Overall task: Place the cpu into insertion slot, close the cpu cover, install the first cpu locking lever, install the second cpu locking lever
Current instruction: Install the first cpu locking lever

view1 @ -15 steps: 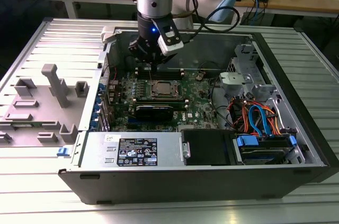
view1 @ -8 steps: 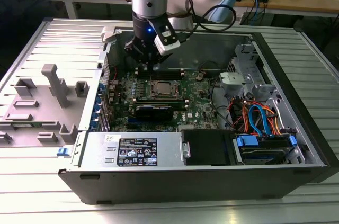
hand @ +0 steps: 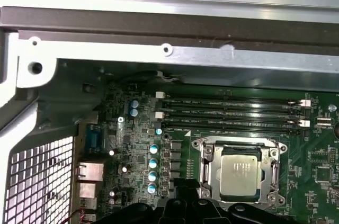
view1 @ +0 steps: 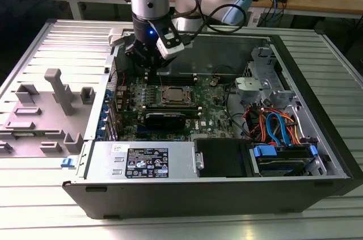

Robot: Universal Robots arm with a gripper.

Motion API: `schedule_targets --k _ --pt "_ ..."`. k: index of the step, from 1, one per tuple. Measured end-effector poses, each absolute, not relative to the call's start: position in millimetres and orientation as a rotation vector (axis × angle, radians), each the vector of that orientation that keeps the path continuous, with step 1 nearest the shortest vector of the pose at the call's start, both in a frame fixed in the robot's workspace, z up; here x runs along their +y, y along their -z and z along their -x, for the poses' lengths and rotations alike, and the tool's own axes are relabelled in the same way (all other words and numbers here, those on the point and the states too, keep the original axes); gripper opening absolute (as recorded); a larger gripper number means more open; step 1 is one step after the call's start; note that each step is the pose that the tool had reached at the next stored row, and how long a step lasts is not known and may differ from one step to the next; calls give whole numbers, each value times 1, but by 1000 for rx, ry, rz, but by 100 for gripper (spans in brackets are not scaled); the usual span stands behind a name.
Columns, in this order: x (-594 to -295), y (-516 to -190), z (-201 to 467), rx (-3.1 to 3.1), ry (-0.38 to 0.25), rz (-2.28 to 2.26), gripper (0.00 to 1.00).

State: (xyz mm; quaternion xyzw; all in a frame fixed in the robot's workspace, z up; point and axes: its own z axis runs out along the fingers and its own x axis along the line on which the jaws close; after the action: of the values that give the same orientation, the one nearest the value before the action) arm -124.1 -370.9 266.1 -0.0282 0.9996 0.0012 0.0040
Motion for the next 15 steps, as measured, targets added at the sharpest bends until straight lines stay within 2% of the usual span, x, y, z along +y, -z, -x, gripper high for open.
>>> schedule_targets --k 13,15 --pt "-345 -263 125 3131 -6 132 11" --pt "-341 -257 97 3131 41 147 11"
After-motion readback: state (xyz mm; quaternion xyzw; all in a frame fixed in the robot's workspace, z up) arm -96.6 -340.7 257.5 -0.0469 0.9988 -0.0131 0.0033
